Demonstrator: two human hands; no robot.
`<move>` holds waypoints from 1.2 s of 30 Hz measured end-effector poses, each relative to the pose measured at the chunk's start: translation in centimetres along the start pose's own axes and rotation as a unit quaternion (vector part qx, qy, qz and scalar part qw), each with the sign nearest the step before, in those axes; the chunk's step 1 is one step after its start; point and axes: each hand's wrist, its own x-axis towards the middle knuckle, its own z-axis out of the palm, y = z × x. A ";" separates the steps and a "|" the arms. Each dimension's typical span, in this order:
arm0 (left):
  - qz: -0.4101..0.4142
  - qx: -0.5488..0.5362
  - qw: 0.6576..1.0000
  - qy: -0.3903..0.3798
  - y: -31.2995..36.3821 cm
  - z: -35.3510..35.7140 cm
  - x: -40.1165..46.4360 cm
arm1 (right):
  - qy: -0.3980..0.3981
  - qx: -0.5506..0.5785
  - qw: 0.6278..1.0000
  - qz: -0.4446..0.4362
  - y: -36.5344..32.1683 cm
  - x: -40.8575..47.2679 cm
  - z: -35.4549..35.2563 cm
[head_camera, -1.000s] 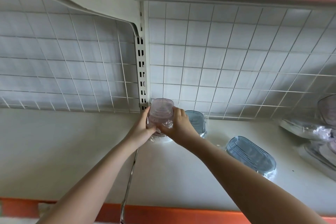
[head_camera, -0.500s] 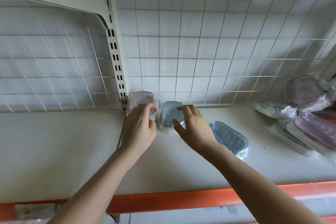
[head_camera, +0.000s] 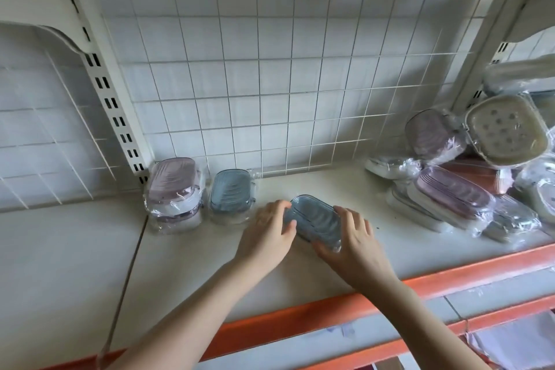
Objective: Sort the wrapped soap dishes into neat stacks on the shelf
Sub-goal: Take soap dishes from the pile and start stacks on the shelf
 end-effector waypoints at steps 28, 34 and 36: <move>-0.086 -0.322 0.919 0.209 2.4 -1.2 -2.5 | 0.157 0.252 0.951 -0.093 -1.9 0.4 -1.5; -0.118 -0.283 0.919 0.249 2.0 -2.4 -2.7 | 0.127 0.273 0.949 -0.095 -4.7 1.9 -0.1; -0.116 -0.266 0.926 0.242 1.6 -2.7 -2.8 | 0.117 0.284 0.948 -0.087 -5.7 2.4 0.2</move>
